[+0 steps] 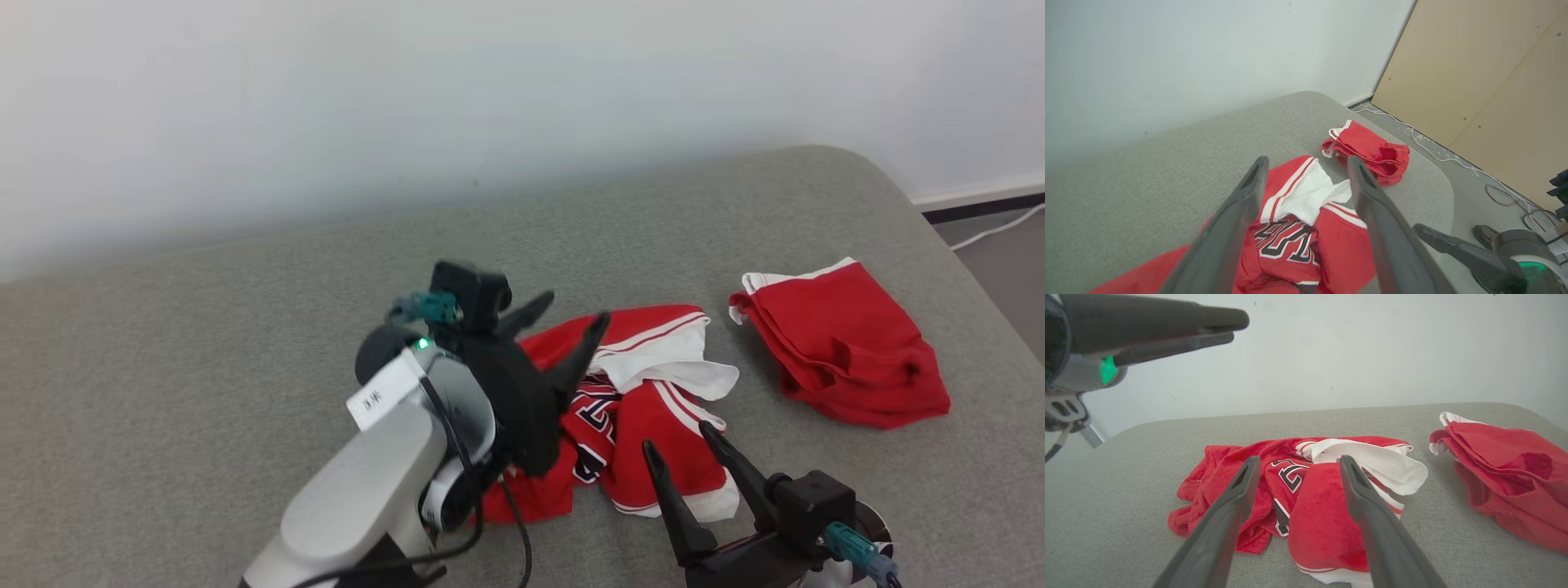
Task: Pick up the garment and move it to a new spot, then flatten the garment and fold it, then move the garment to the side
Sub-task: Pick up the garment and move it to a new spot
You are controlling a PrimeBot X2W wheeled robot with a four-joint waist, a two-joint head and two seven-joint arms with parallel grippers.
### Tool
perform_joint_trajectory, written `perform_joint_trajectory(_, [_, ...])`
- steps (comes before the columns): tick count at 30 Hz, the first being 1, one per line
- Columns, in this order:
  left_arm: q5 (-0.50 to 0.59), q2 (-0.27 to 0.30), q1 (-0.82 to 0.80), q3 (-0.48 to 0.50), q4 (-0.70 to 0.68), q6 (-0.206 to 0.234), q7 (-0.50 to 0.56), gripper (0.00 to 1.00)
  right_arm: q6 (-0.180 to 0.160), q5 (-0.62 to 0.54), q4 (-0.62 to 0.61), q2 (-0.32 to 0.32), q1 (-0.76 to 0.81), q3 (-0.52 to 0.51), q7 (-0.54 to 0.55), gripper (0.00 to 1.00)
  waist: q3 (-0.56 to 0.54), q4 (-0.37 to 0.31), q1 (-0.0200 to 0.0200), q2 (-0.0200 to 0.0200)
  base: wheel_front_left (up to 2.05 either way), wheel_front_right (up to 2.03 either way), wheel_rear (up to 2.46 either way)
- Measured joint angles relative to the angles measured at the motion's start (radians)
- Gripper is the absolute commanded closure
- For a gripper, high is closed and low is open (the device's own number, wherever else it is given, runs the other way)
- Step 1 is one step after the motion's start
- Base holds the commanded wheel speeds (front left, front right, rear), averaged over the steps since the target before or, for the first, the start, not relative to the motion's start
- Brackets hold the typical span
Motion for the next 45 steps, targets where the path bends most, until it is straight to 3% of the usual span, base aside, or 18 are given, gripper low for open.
perform_joint_trajectory(4, [0.001,0.002,0.057,-0.040,-0.005,-0.026,-0.009,0.00,-0.001,0.001,0.001,-0.004,0.005,-0.008,-0.007,0.00,-0.006,0.026,0.0000,0.0000,0.00,0.00,0.00])
perform_joint_trajectory(14, [0.016,0.047,0.200,-0.110,-0.003,-0.035,-0.025,0.00,-0.005,0.004,0.002,-0.004,0.016,0.003,-0.007,0.00,-0.022,0.058,-0.0002,-0.0001,0.00,0.00,0.00])
perform_joint_trajectory(38, [0.119,0.067,0.174,-0.143,0.170,-0.016,-0.079,0.00,-0.001,0.004,-0.002,-0.003,-0.006,0.008,-0.007,0.00,0.045,-0.062,-0.0001,0.0000,0.00,0.00,0.00])
perform_joint_trajectory(39, [0.124,0.067,0.169,-0.144,0.178,-0.012,-0.081,0.73,-0.001,0.004,-0.002,-0.003,-0.006,0.007,-0.007,0.00,0.047,-0.064,-0.0001,0.0000,0.00,0.00,0.00])
perform_joint_trajectory(40, [0.129,0.068,0.167,-0.145,0.184,-0.007,-0.087,1.00,-0.001,0.004,-0.002,-0.003,-0.006,0.007,-0.007,0.00,0.049,-0.065,-0.0001,0.0000,0.00,0.00,0.00])
perform_joint_trajectory(45, [0.142,0.071,0.166,-0.160,0.207,0.000,-0.095,1.00,-0.005,0.004,-0.002,-0.003,-0.006,0.005,-0.008,0.00,0.052,-0.065,-0.0001,0.0000,0.00,0.00,0.00])
